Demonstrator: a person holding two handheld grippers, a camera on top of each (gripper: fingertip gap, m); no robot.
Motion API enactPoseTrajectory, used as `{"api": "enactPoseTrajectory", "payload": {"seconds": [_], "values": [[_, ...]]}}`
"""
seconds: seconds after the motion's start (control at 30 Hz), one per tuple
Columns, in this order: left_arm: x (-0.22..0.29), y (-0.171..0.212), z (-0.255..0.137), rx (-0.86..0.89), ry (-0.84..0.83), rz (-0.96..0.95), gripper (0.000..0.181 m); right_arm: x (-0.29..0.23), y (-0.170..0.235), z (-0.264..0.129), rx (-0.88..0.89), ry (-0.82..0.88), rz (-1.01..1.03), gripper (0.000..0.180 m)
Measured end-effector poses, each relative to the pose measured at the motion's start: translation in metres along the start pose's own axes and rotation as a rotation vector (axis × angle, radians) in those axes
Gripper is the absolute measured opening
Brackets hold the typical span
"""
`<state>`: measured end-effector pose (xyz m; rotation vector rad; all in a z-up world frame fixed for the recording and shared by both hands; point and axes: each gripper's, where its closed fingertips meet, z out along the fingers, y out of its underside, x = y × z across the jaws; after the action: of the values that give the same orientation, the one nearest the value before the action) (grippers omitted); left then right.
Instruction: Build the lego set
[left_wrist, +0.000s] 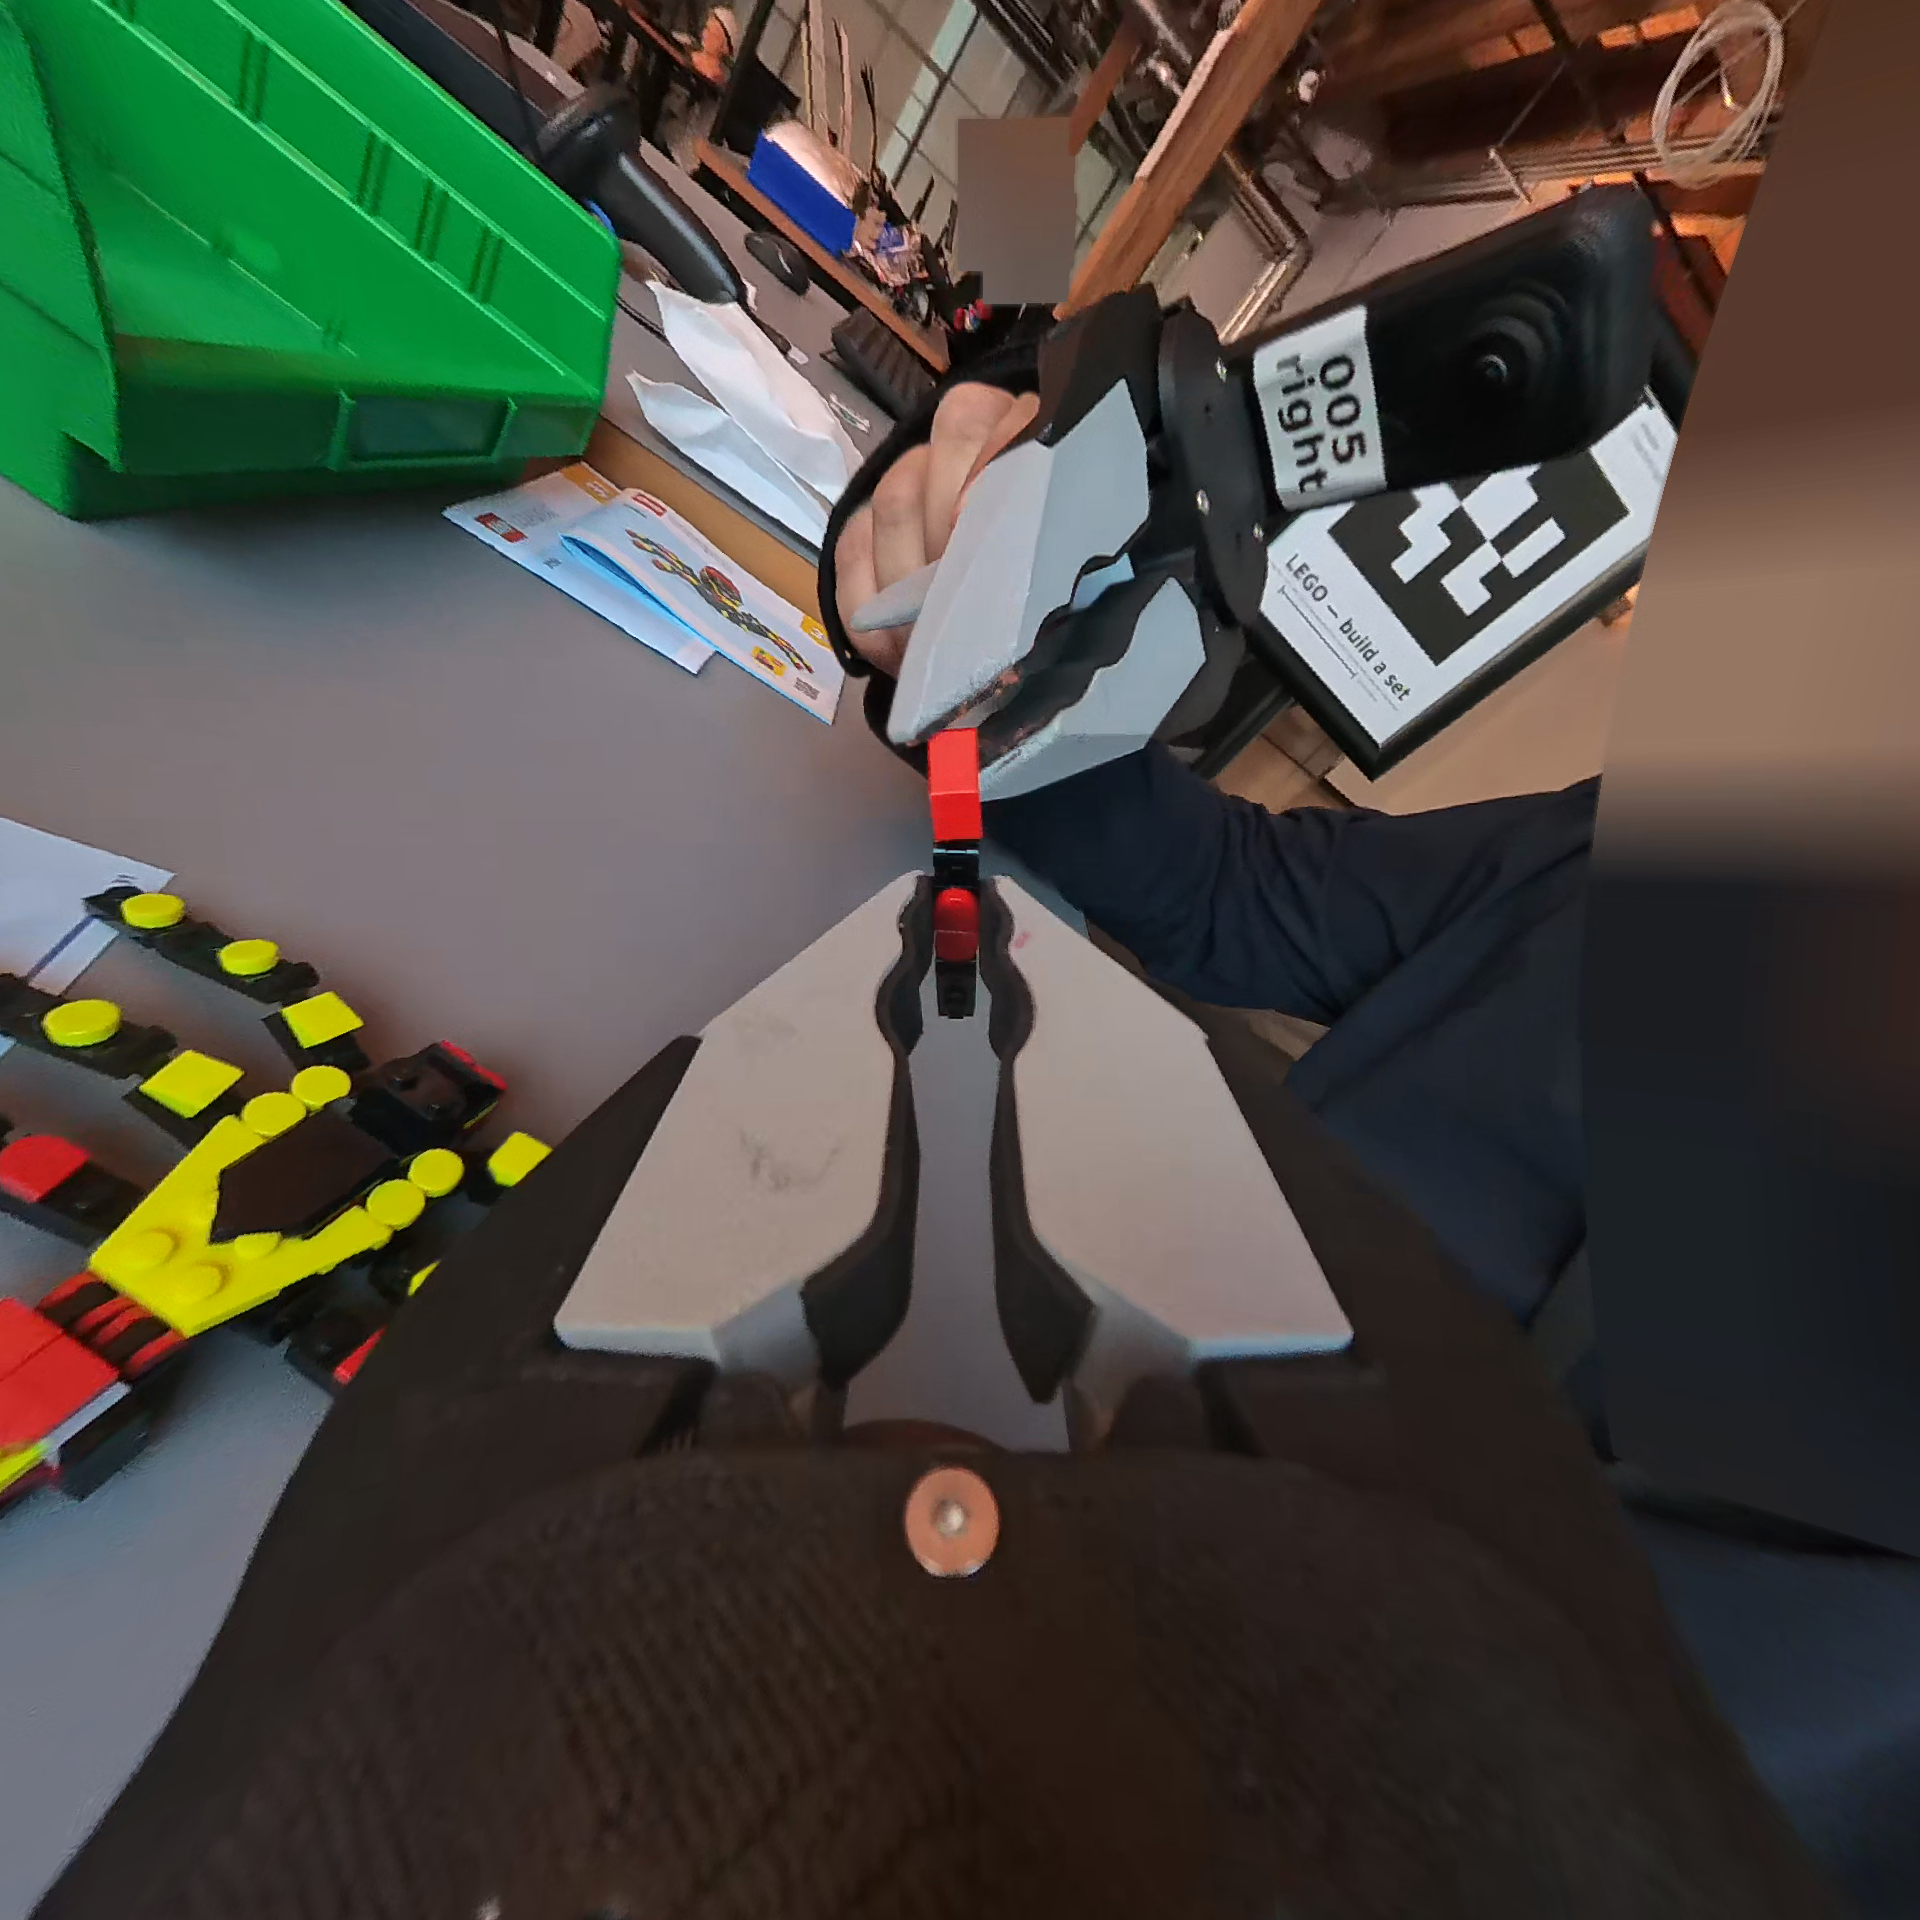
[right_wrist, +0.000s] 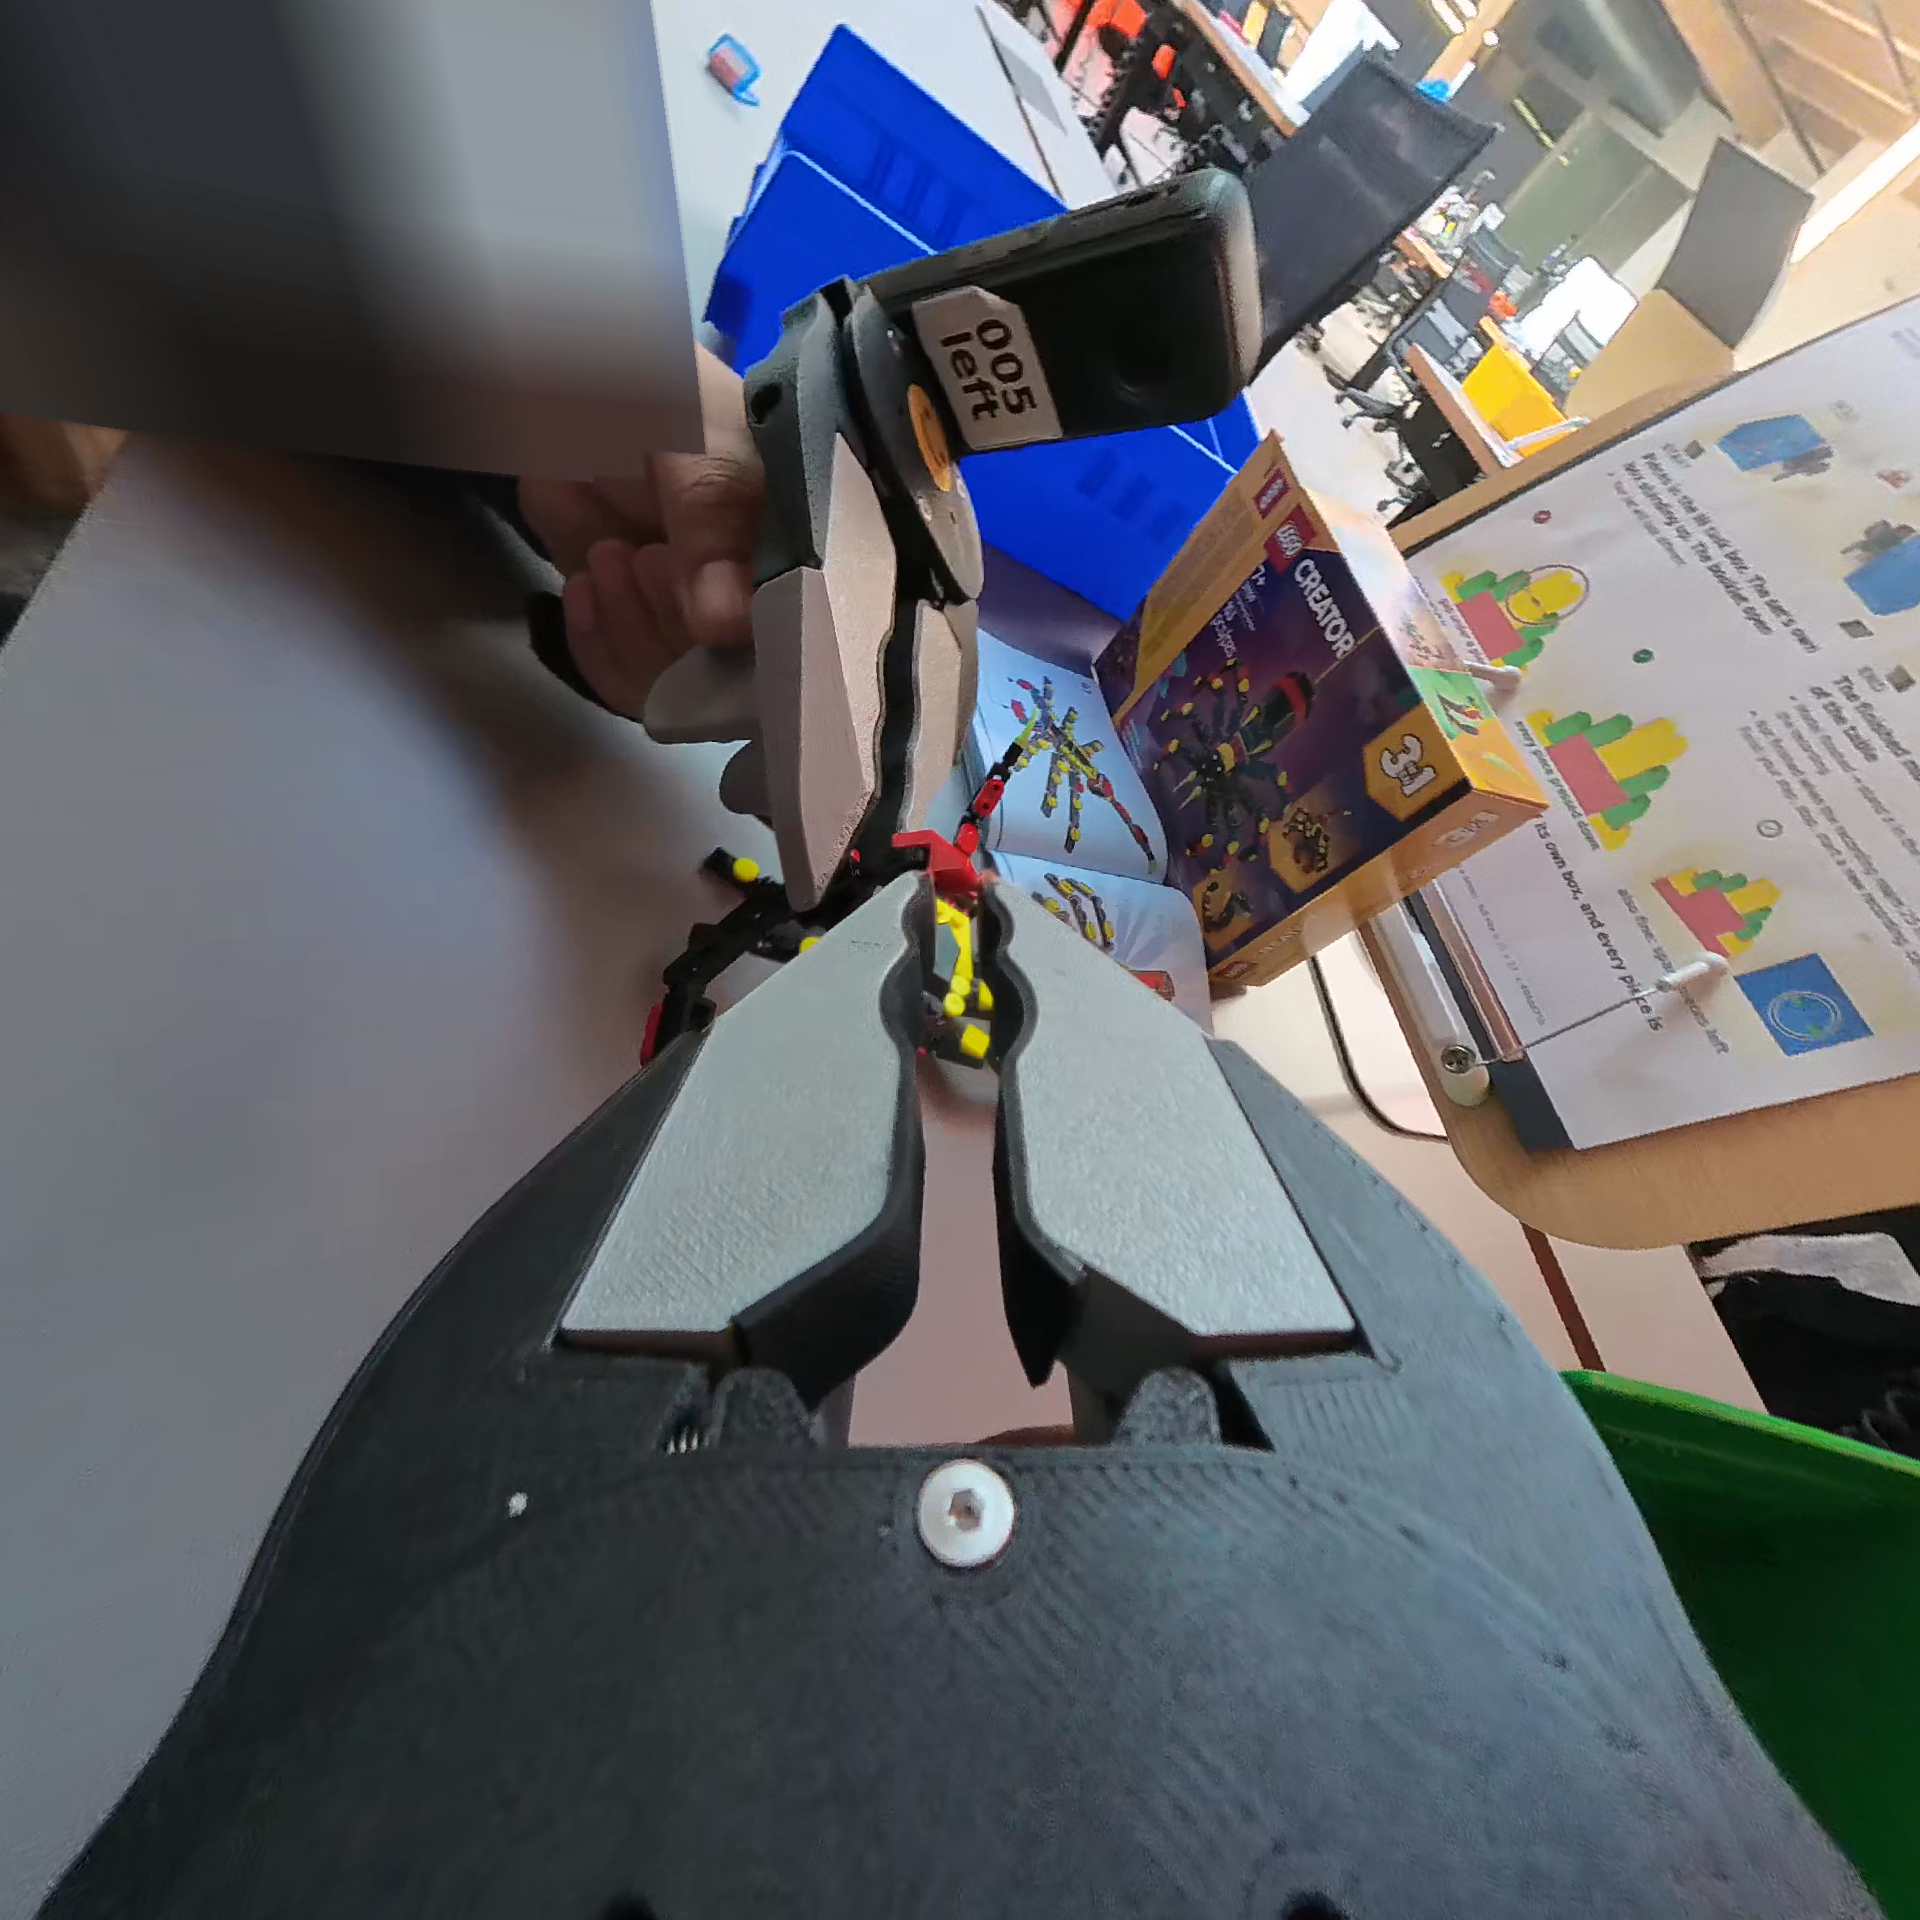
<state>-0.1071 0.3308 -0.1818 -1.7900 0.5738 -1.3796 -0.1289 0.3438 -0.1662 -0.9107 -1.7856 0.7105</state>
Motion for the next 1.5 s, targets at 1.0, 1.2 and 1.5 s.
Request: {"api": "enactPoseTrajectory", "payload": {"seconds": [1.0, 1.2, 1.5], "values": [[0.041, 0.04, 0.008, -0.223, 0.281, -0.019, 0.004, -0.056, -0.015, -0.02, 0.209, -0.509, 0.206, 0.004], [0.037, 0.033, 0.003, -0.194, 0.259, -0.017, 0.004, -0.055, -0.011, -0.026, 0.207, -0.539, 0.226, 0.002], [0.041, 0.031, 0.004, -0.175, 0.306, -0.073, 0.004, -0.059, -0.018, -0.027, 0.218, -0.509, 0.156, 0.009]]}}
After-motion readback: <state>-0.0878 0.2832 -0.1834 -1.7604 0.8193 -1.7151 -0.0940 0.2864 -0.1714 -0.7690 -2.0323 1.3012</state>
